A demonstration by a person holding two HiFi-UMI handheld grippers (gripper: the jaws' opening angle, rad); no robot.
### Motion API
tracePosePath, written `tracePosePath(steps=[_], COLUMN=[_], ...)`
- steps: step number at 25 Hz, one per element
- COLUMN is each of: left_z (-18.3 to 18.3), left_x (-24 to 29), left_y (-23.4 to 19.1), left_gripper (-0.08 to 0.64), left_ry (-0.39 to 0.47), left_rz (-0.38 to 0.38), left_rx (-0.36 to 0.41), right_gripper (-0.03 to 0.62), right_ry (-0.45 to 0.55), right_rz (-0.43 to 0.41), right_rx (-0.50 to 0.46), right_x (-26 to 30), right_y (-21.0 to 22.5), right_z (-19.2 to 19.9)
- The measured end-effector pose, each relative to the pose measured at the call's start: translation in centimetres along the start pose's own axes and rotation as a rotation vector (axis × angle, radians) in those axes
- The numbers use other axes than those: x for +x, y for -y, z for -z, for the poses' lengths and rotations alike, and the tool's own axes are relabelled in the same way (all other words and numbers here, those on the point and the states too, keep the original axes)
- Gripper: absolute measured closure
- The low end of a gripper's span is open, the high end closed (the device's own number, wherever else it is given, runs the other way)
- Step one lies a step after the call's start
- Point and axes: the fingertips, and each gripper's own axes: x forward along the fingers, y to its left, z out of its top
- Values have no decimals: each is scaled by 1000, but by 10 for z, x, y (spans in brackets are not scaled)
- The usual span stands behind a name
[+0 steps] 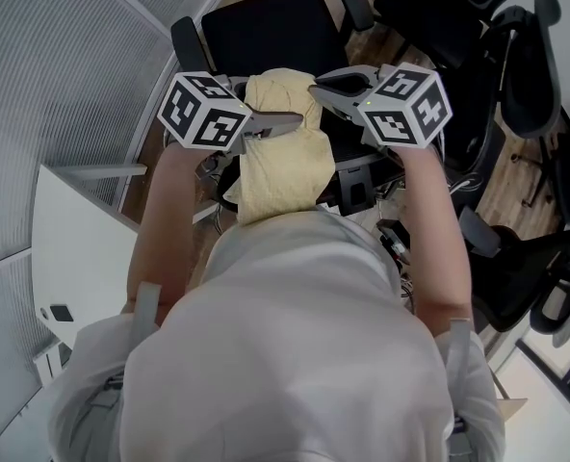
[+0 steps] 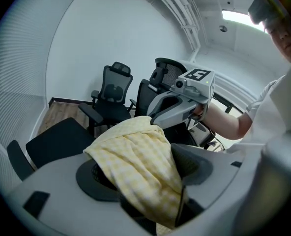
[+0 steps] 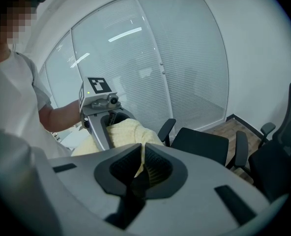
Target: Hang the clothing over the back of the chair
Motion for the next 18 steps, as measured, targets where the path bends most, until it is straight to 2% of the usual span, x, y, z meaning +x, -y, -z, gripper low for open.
tracePosePath(steps=[9, 18], left_z=[-3, 0], left_x=[-14, -35], left_y=[4, 0], left_gripper=[253, 253], left_ry=[2, 62], left_rz=[-24, -22], left_rx=[25, -25], right_gripper=[554, 554], right_ry=[-45, -116], right_rz=[36, 72], right_rx=[-3, -28], right_x=[-6, -6], right_y=[8, 15], right_z=[8, 17])
